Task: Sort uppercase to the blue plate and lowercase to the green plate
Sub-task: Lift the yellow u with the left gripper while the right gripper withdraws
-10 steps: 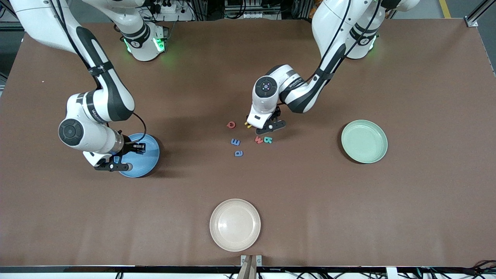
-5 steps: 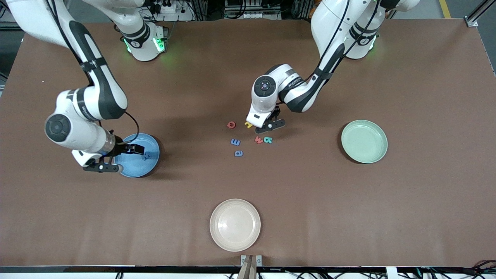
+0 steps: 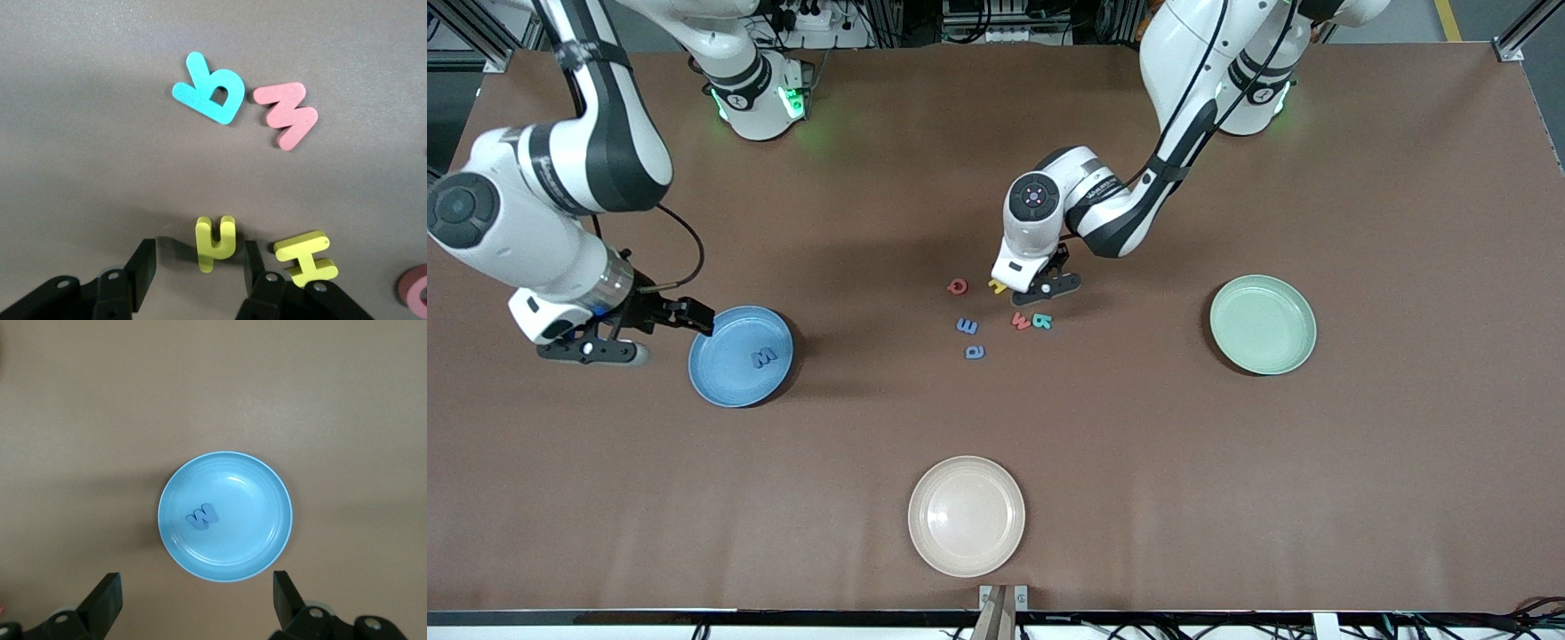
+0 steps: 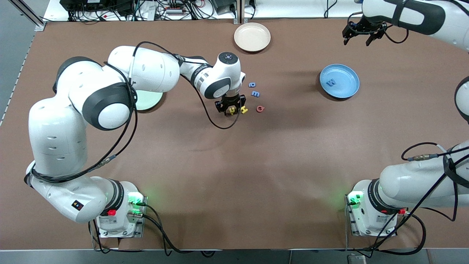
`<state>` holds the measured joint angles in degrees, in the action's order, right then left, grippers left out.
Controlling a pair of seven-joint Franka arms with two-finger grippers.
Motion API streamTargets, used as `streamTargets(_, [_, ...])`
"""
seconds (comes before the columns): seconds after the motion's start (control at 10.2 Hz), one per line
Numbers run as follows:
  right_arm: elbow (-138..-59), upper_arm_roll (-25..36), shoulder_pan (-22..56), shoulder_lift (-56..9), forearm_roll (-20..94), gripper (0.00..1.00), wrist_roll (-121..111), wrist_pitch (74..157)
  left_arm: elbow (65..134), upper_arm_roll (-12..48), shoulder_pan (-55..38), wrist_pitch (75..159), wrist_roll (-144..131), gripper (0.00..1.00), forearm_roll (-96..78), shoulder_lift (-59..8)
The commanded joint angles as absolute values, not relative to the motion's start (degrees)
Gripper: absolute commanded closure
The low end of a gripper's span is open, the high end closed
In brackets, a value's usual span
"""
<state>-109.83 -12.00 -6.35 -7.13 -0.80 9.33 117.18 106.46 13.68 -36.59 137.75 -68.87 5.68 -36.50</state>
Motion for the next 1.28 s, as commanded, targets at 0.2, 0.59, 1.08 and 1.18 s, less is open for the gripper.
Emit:
streamTargets(0.2, [-107.75, -12.13, -6.15, -6.33, 0.26, 0.0, 8.88, 113.82, 103.71, 13.27, -37.26, 137.37, -69.96, 0.41, 7.56, -38.32])
streamTargets(0.59, [-106.35, -12.3, -5.89, -6.24, 0.26, 0.07, 8.79, 113.56, 103.36, 13.27, -37.44, 137.37, -70.57, 0.46, 9.83, -38.85])
streamTargets(1.08, [-104.85, -12.3, -5.45, -5.54, 0.35, 0.7, 8.79, 112.15, 103.36, 13.27, -37.44, 137.37, -70.49, 0.7, 9.93, -38.76])
streamTargets(1.18, [-104.94, -12.22, -5.45, -4.93, 0.87, 0.69, 8.79, 112.06, 103.36, 13.27, -37.44, 137.37, -70.31, 0.77, 10.02, -38.76])
